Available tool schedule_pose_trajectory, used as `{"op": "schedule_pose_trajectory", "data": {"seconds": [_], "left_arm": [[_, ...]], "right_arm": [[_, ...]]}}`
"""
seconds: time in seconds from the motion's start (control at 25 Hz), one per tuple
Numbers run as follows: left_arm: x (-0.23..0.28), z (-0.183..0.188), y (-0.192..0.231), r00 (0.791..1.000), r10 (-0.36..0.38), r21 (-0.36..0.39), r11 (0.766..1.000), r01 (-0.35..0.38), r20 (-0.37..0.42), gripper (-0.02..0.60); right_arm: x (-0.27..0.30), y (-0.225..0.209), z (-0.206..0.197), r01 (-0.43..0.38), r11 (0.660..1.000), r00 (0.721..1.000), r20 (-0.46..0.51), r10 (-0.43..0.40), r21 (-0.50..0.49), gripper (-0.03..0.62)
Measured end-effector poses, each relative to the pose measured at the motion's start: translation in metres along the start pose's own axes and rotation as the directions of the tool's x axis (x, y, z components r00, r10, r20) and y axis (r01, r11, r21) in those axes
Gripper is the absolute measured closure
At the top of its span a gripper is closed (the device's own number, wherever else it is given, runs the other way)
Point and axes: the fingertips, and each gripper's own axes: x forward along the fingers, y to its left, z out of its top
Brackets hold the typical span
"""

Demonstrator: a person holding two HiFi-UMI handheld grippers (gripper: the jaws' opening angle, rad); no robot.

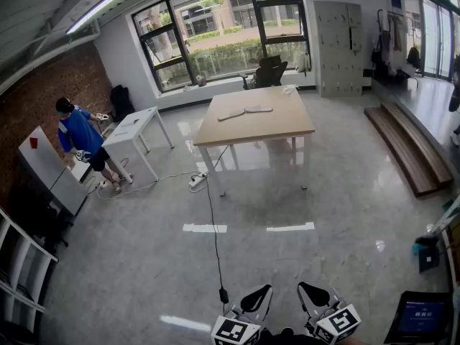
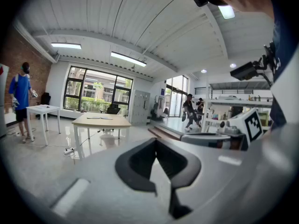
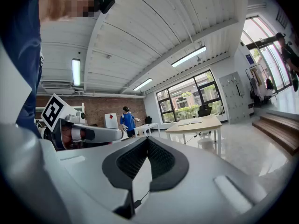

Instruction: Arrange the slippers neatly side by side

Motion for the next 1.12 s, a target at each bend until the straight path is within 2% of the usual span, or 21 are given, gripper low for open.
{"op": "schedule_pose_trajectory", "data": {"seconds": [0.2, 0.52, 0.92, 1.12], "left_arm": [[0.01, -0.006, 0.001, 1.0, 0.027, -0.01, 1.0, -0.027, 0.002, 0.578], [0.031, -0.003, 0.022, 1.0, 0.031, -0.025, 0.999, -0.031, -0.002, 0.578], [0.07, 0.017, 0.092, 0.998, 0.06, -0.056, 0.997, -0.059, 0.03, 0.578], [0.1, 0.028, 0.128, 1.0, 0.022, -0.054, 0.998, -0.021, 0.014, 0.578]], "right_arm": [[0.0, -0.016, -0.008, 0.006, 1.0, 1.0, 0.004, -0.006, 0.004, 0.583], [0.022, -0.038, -0.011, 0.027, 1.0, 0.999, -0.019, -0.026, 0.016, 0.583], [0.094, -0.063, -0.005, 0.028, 1.0, 0.999, -0.039, -0.028, -0.01, 0.583], [0.138, -0.081, 0.002, 0.048, 0.999, 0.998, -0.043, -0.048, -0.009, 0.583]]}}
